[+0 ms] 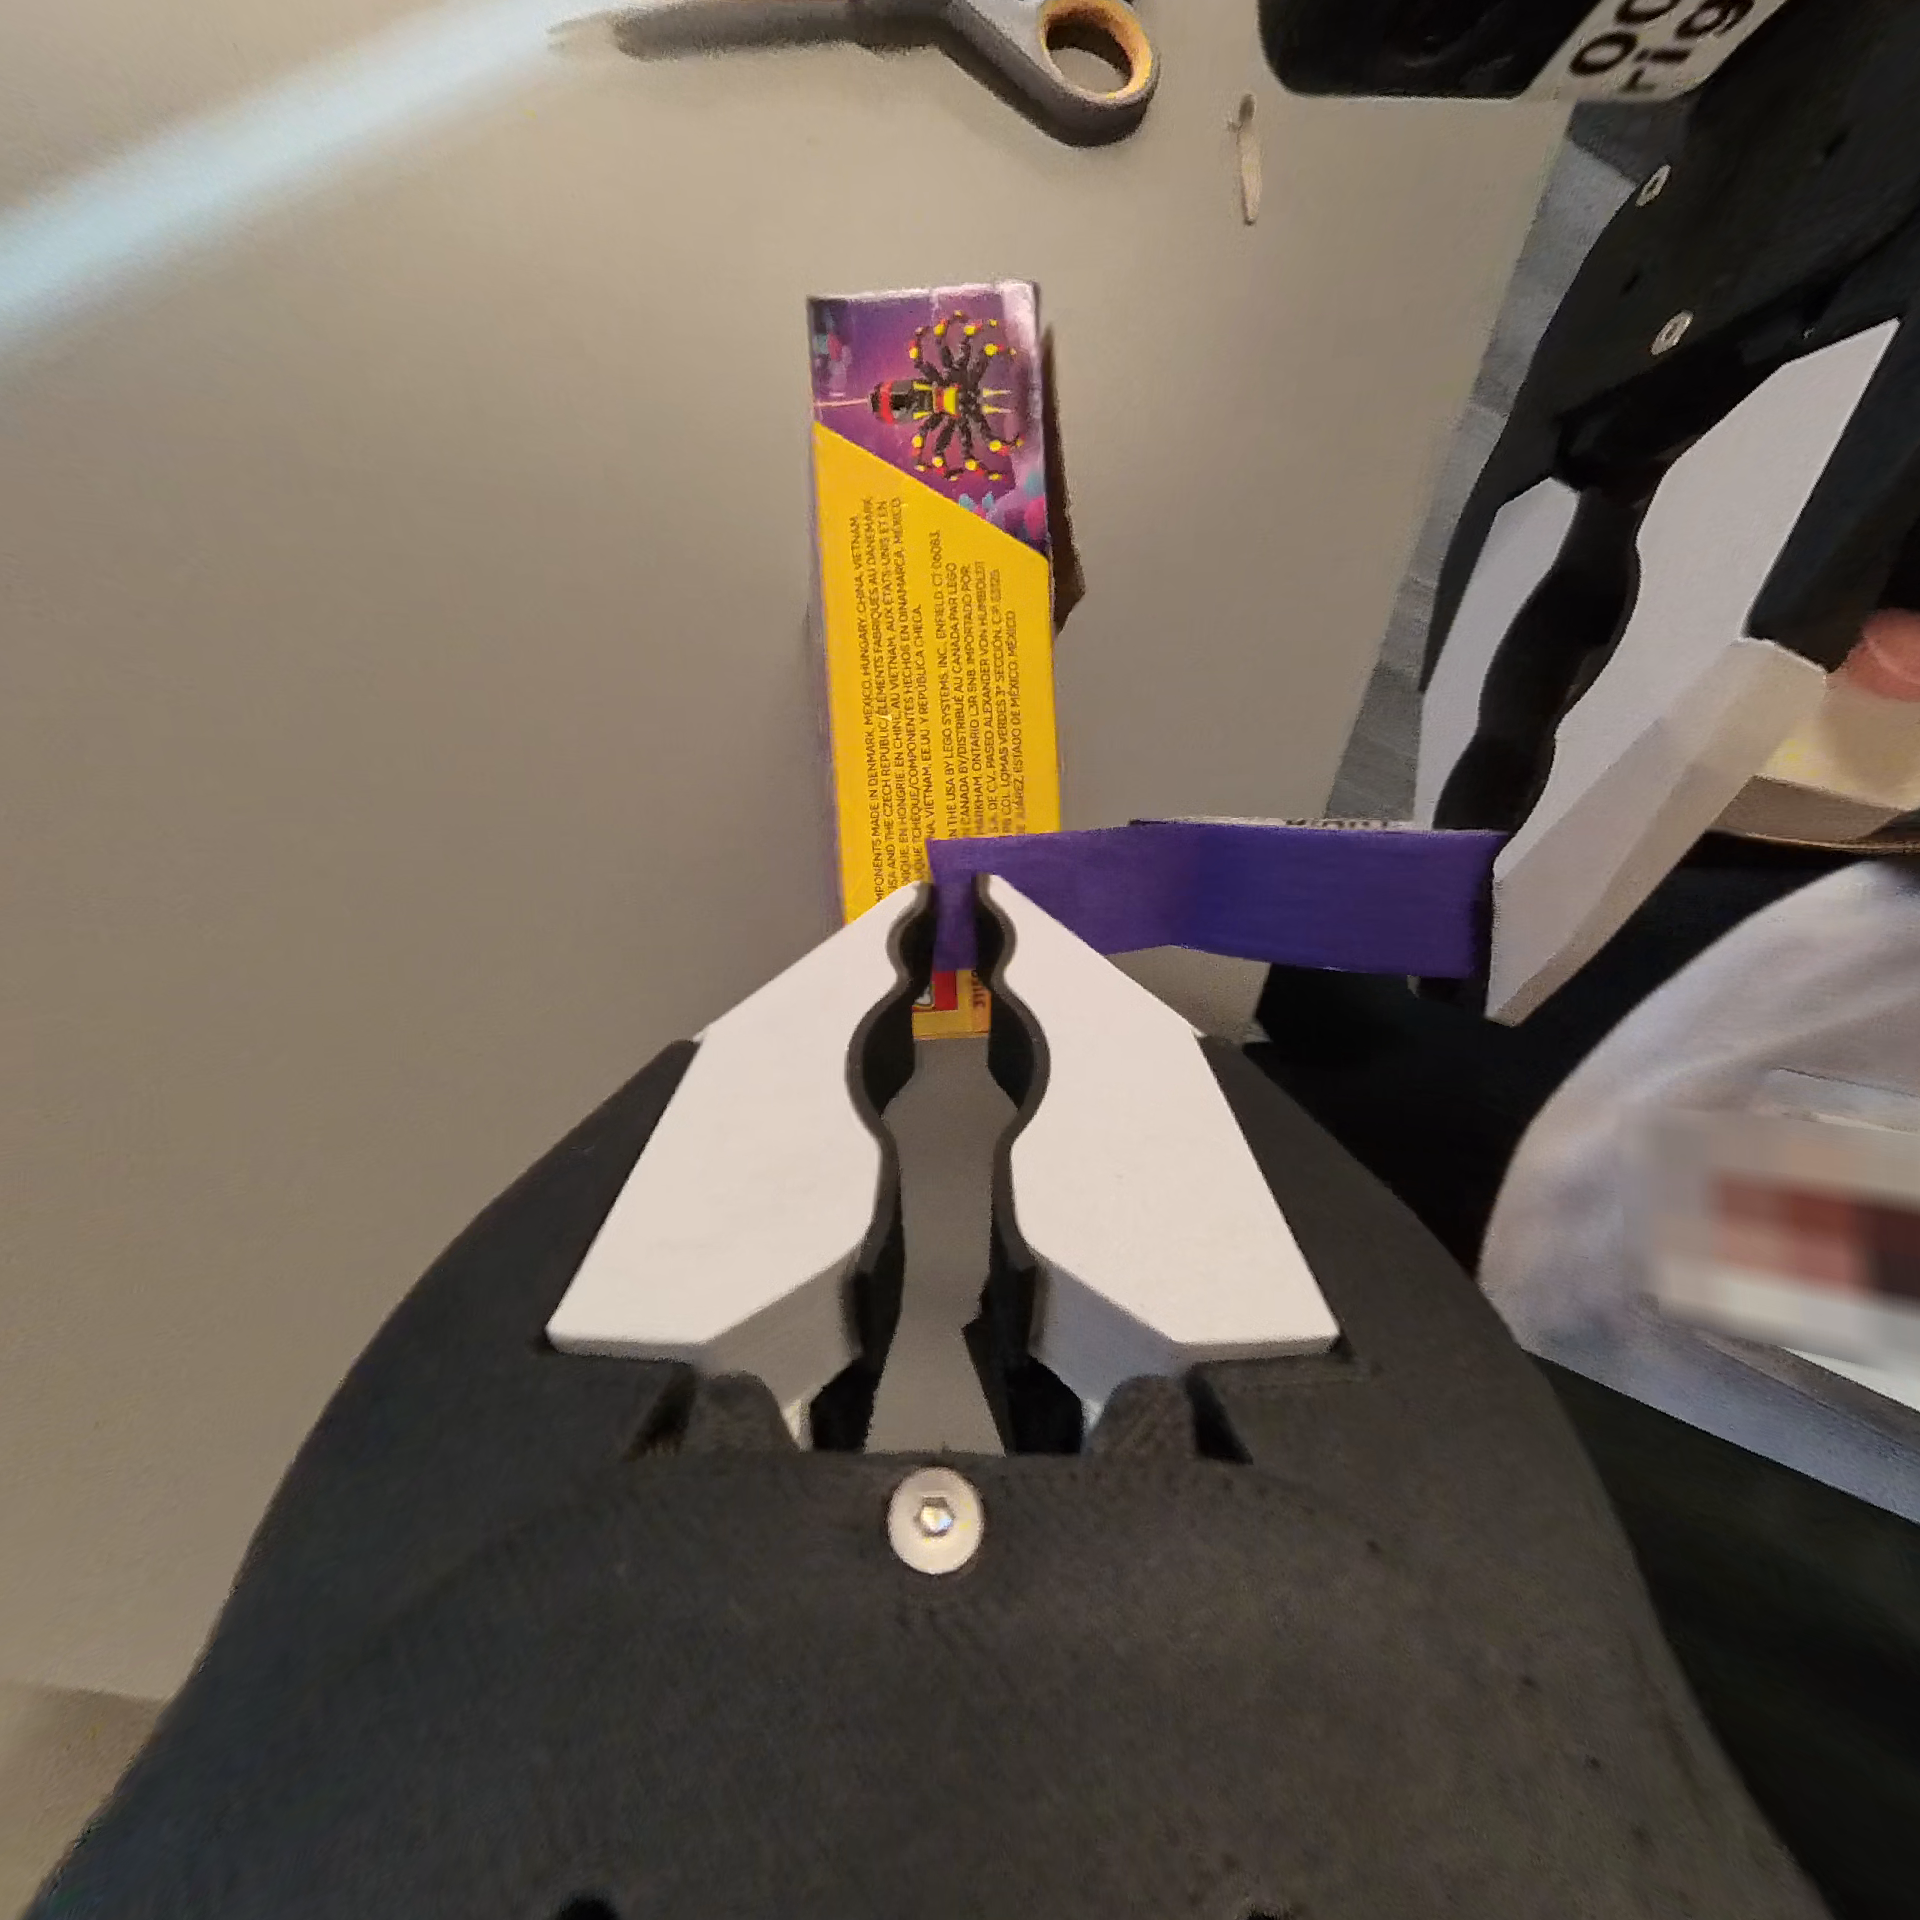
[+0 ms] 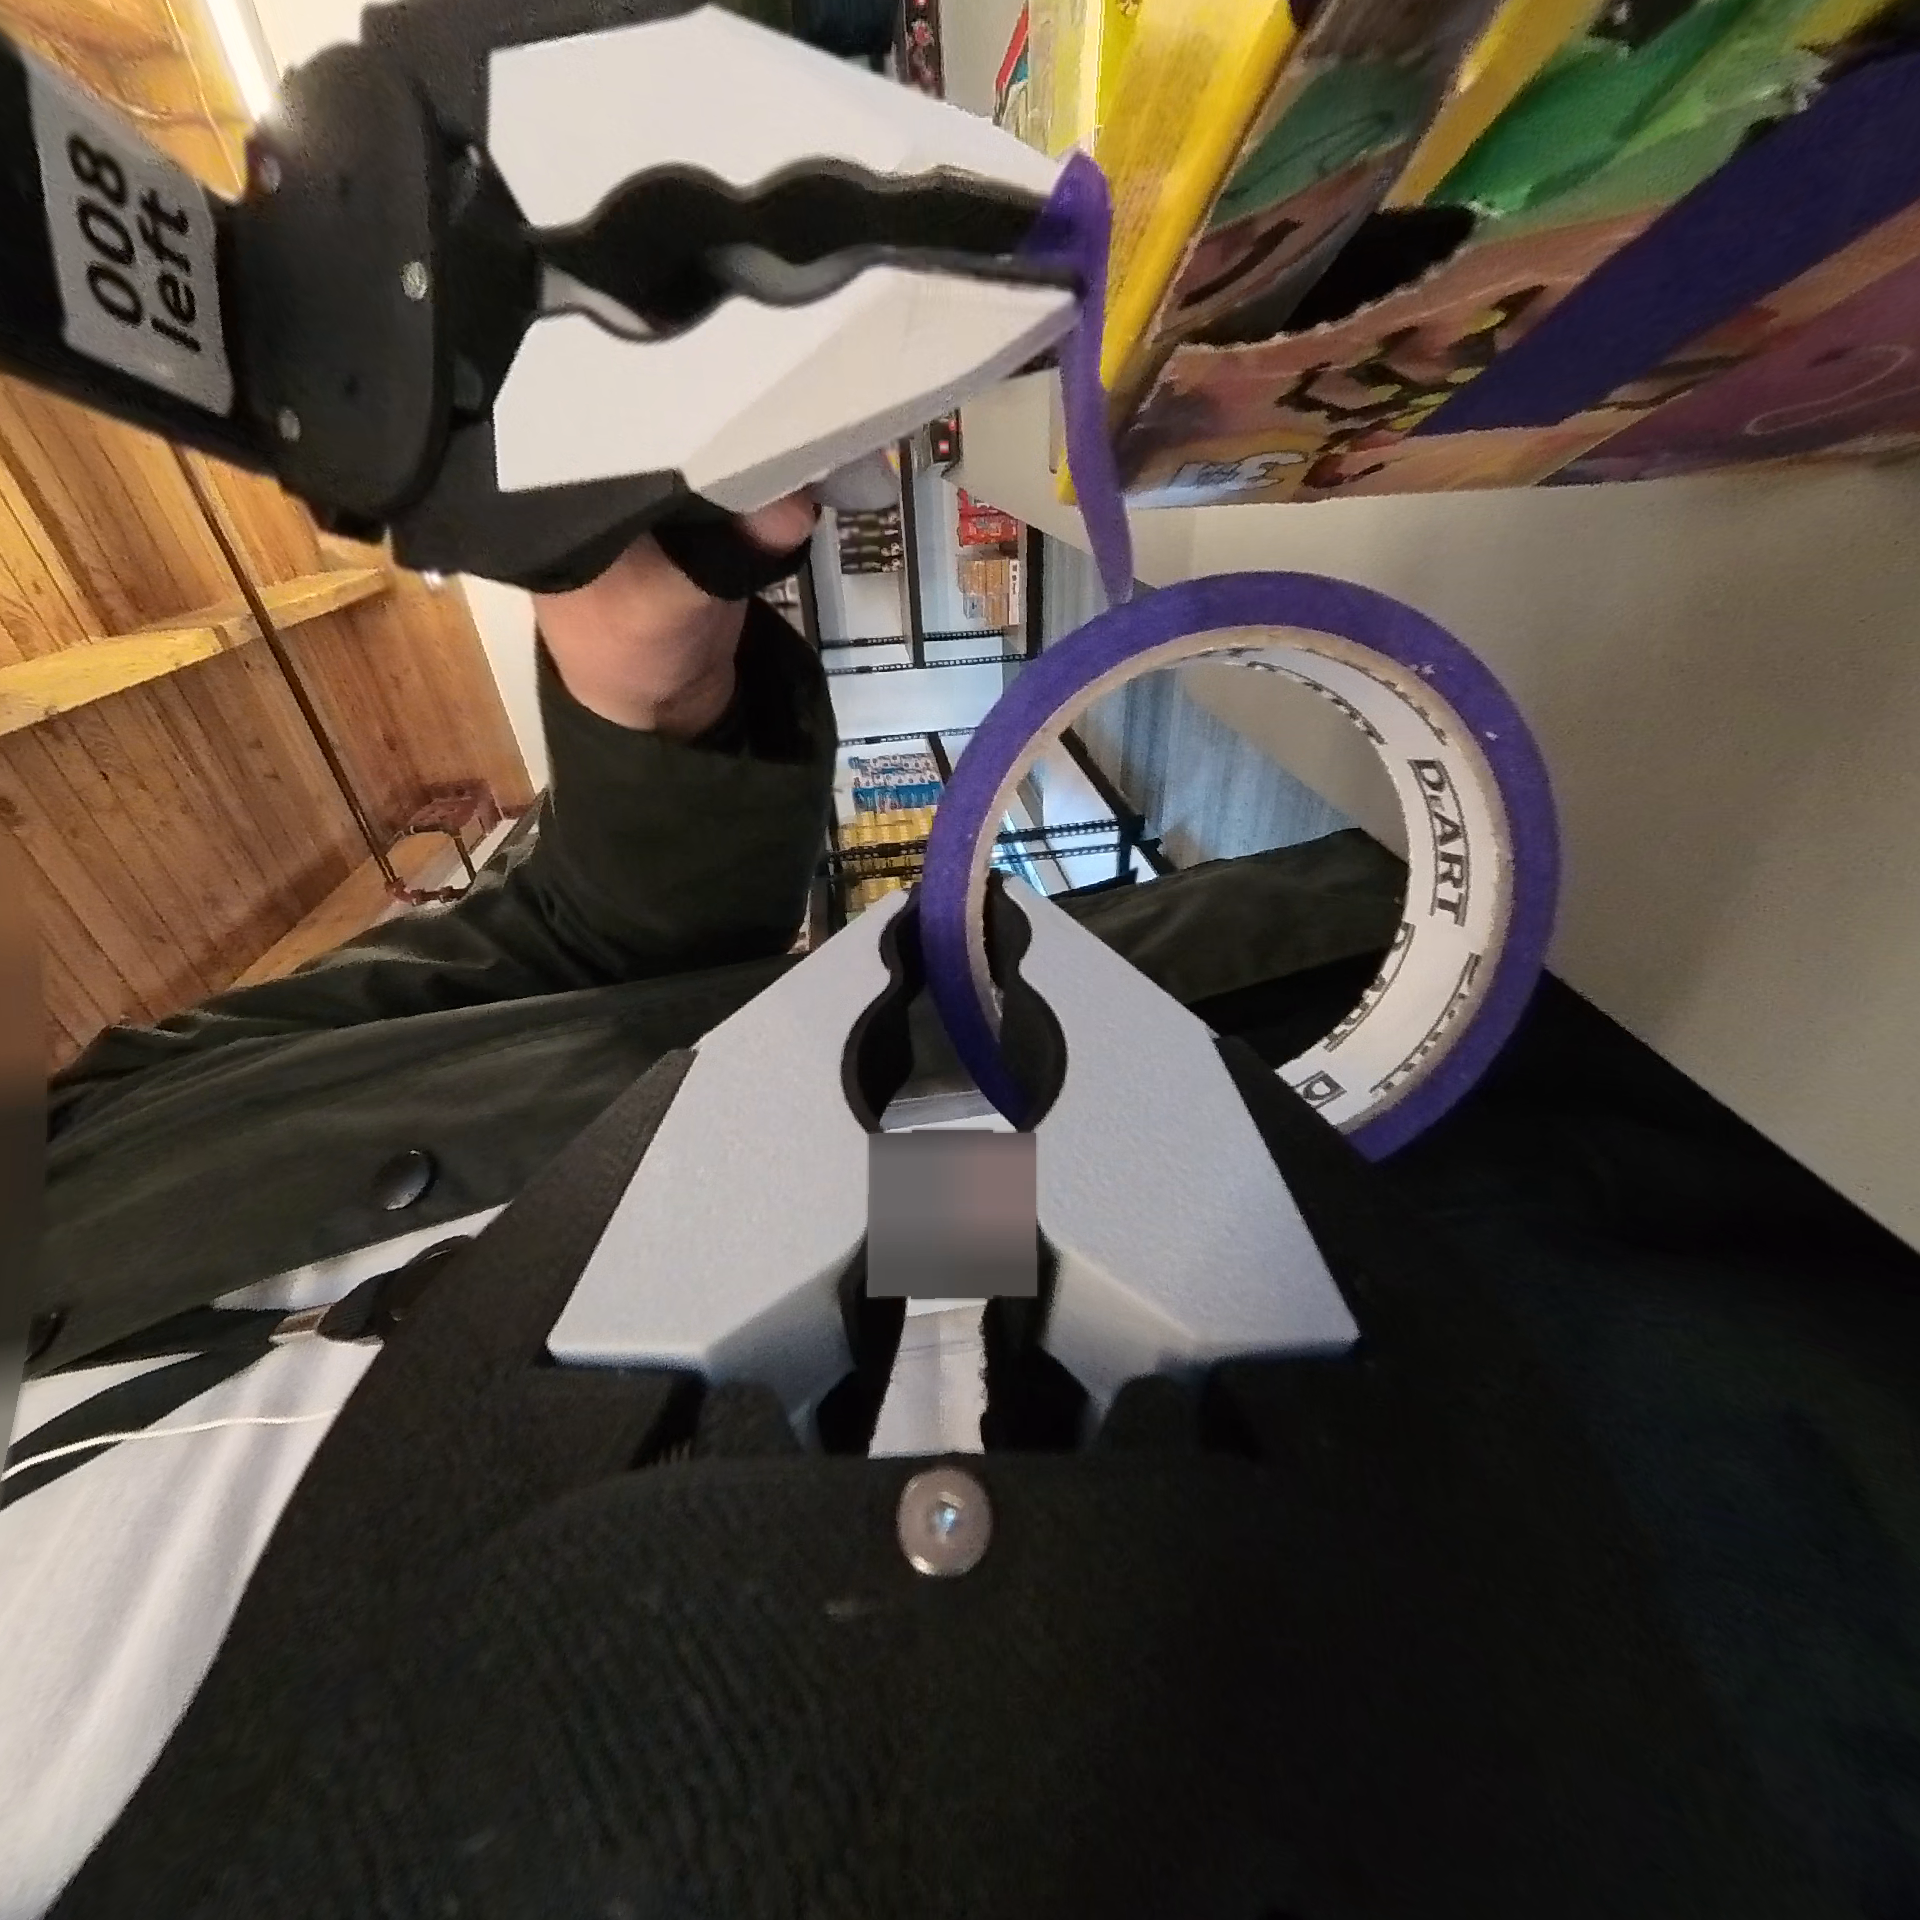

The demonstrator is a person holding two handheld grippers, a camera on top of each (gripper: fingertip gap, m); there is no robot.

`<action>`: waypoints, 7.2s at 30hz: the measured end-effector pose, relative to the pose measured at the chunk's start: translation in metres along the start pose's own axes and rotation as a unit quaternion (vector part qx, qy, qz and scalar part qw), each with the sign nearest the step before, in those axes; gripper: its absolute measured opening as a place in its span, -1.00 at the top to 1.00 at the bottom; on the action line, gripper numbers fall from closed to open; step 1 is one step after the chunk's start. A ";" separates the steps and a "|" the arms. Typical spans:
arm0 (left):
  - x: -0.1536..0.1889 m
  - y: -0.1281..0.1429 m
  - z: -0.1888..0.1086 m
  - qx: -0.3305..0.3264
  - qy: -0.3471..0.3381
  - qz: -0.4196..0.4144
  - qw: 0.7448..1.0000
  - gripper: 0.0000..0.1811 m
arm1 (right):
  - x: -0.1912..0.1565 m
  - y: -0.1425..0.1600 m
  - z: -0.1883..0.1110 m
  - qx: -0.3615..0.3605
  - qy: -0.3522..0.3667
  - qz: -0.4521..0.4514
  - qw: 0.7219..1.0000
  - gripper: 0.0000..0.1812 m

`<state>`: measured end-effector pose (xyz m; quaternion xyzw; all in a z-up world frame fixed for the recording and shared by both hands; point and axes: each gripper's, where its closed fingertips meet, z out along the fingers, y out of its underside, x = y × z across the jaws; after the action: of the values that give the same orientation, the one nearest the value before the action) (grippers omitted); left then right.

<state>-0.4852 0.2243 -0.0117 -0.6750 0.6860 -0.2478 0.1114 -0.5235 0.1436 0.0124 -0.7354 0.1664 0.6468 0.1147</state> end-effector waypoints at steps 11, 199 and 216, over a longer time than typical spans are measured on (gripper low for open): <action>-0.003 -0.003 0.002 0.058 -0.096 0.042 0.993 0.87 | 0.002 -0.003 0.001 0.000 -0.009 -0.003 1.000 0.90; -0.024 0.062 -0.030 0.128 0.206 -0.302 0.922 0.28 | 0.064 -0.135 -0.060 -0.239 0.409 -0.616 0.629 0.42; -0.003 0.066 0.037 0.193 0.162 -0.254 0.934 0.25 | 0.060 -0.136 -0.058 -0.154 0.448 -0.596 0.648 0.14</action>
<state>-0.5243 0.2181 -0.0761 -0.7430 0.4391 -0.5015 0.0602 -0.4111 0.2402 -0.0449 -0.8833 -0.3787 0.0471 0.2722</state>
